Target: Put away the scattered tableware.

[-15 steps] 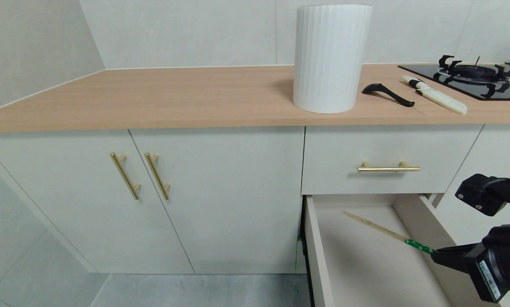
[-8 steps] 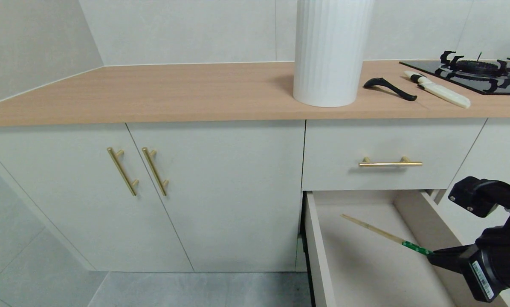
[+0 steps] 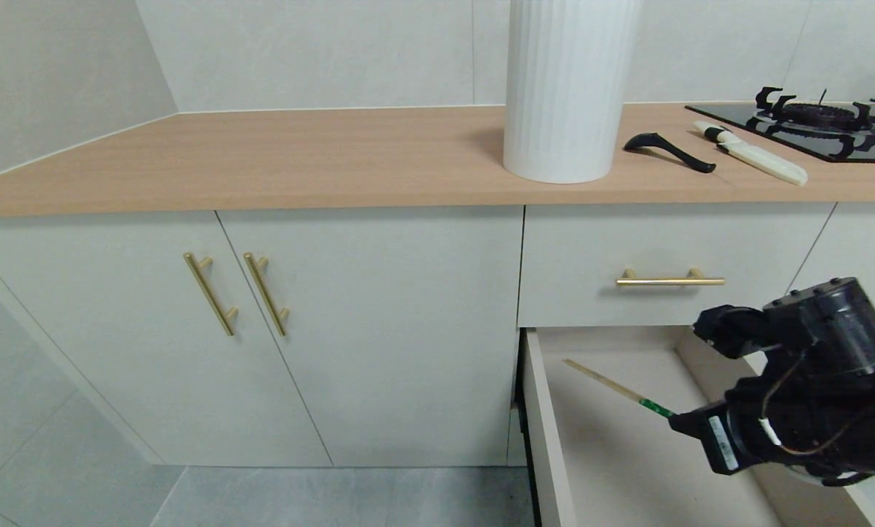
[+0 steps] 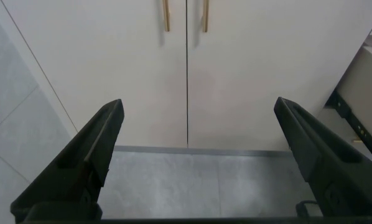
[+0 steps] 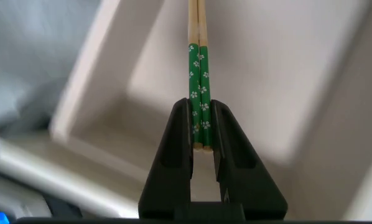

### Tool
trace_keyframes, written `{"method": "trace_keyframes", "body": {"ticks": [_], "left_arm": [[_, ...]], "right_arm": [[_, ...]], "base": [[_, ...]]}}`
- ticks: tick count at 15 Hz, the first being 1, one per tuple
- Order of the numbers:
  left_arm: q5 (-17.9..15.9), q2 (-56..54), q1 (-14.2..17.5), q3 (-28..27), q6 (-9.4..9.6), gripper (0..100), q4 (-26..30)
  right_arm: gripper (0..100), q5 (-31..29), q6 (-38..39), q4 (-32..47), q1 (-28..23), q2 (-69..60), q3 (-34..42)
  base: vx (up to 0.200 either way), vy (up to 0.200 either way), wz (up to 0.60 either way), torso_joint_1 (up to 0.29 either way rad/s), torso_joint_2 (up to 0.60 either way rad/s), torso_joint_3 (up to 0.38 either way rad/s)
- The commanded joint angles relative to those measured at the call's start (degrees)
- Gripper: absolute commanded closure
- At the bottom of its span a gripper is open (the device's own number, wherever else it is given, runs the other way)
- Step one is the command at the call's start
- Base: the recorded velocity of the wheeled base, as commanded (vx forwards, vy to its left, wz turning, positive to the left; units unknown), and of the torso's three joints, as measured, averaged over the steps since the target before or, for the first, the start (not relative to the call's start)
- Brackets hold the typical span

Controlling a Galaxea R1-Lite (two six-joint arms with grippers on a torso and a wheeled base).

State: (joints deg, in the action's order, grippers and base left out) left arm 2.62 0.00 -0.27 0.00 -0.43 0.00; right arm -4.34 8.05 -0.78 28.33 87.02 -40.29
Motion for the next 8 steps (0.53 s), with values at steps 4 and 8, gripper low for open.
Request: {"method": "trace_keyframes", "body": {"ticks": [4,8], "left_arm": [[0.02,0.0,0.0,0.0,-0.01,0,0.0],[0.02,0.0,0.0,0.0,-0.01,0,0.0]], "right_arm": [[100,-2.96,8.57,-13.9,0.85,18.89,0.12],[100,-7.44,10.76,-21.72,0.85,25.4,0.04]], "base": [[0.0,0.0,0.0,0.0,0.0,0.0],[0.0,0.0,0.0,0.0,0.0,0.0]]}}
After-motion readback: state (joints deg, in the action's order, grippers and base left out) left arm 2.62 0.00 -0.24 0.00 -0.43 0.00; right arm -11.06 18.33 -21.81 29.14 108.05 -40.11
